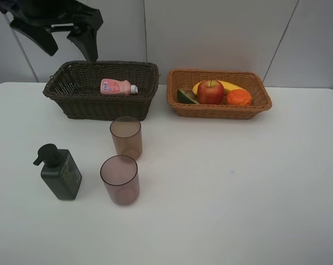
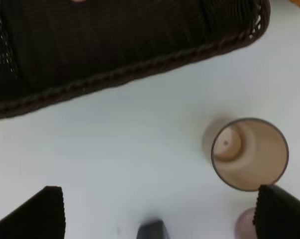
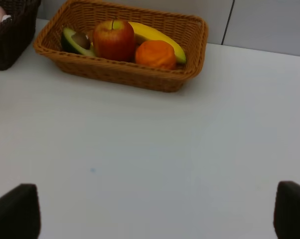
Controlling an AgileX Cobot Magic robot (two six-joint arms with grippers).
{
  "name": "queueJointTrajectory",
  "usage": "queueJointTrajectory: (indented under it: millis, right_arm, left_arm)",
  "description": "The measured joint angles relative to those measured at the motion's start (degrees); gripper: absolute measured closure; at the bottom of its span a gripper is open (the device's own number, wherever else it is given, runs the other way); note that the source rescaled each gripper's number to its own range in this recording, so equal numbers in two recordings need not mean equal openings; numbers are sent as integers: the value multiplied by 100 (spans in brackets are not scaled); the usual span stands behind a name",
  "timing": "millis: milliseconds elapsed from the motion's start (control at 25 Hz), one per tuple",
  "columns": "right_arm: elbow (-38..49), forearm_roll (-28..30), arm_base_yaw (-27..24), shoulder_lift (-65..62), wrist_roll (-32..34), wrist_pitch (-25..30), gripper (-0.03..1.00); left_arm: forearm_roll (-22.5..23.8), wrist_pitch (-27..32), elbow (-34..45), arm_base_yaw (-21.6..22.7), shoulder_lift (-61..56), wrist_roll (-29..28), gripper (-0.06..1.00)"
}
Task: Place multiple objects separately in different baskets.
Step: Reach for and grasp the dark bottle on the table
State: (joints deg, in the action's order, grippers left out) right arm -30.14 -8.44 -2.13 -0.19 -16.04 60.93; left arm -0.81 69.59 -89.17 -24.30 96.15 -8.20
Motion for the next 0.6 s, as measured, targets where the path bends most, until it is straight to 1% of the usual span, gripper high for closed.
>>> queueJointTrajectory:
  millis: [200,360,480,600]
  right_arm:
    - [0,0,0,0,0,0,-2]
    - [0,0,0,0,0,0,-2]
    - [0,0,0,0,0,0,-2]
    - [0,0,0,0,0,0,-2]
  left_arm:
    - [10,-93,863,-192,-468,-440,-5]
    - [-8,-306,1527,-199,-631,-731,-5]
    - [-8,-522,2010,-199,-655,-845,-5]
    - [-42,-946,2456,-199,-657,-937,-5]
